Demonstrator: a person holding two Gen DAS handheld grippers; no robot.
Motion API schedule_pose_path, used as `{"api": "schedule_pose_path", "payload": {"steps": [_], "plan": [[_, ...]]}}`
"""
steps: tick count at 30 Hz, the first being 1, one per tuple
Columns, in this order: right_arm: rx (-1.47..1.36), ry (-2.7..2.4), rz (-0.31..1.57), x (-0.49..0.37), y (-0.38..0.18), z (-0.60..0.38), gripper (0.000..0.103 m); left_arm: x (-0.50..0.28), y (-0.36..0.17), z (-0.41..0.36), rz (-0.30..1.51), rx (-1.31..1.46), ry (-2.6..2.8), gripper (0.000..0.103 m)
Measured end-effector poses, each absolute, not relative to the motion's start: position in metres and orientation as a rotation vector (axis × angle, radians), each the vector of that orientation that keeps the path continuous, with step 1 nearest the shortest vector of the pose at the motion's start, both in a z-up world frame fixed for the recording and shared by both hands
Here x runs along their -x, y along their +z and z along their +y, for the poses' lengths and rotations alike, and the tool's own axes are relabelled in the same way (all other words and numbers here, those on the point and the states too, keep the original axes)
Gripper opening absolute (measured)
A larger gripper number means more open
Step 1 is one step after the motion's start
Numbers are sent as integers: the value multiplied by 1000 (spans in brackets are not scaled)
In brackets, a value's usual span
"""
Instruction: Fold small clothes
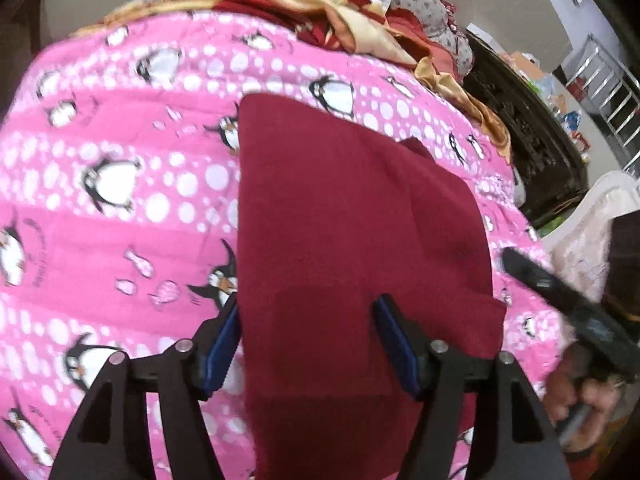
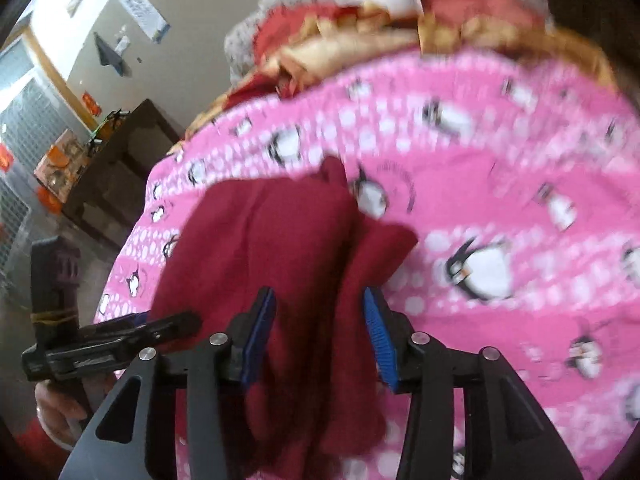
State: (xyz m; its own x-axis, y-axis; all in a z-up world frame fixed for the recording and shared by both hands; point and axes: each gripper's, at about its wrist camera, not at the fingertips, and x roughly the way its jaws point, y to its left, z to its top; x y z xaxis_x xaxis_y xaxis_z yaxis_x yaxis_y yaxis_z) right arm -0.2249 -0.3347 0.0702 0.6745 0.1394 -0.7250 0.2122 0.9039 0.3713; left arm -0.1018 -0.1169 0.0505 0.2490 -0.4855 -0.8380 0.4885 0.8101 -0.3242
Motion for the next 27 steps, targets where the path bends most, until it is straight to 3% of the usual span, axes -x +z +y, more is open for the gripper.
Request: {"api": "schedule_pose_path", "payload": {"steps": [5,10,19,27], "plan": [[-360,63,791,238,94,-293,47,119,64,-115,1034,-72,-635,75],[-209,-33,900,236,62,-265,35,136,78,-107,931,-95,-593,76],[-308,-58,861,265,72,-277,36,154,108,-94,804,-97,-528,82],[-206,-189,802,281,104,-258,46,173,132,-88,713,-100,-516,86]]}}
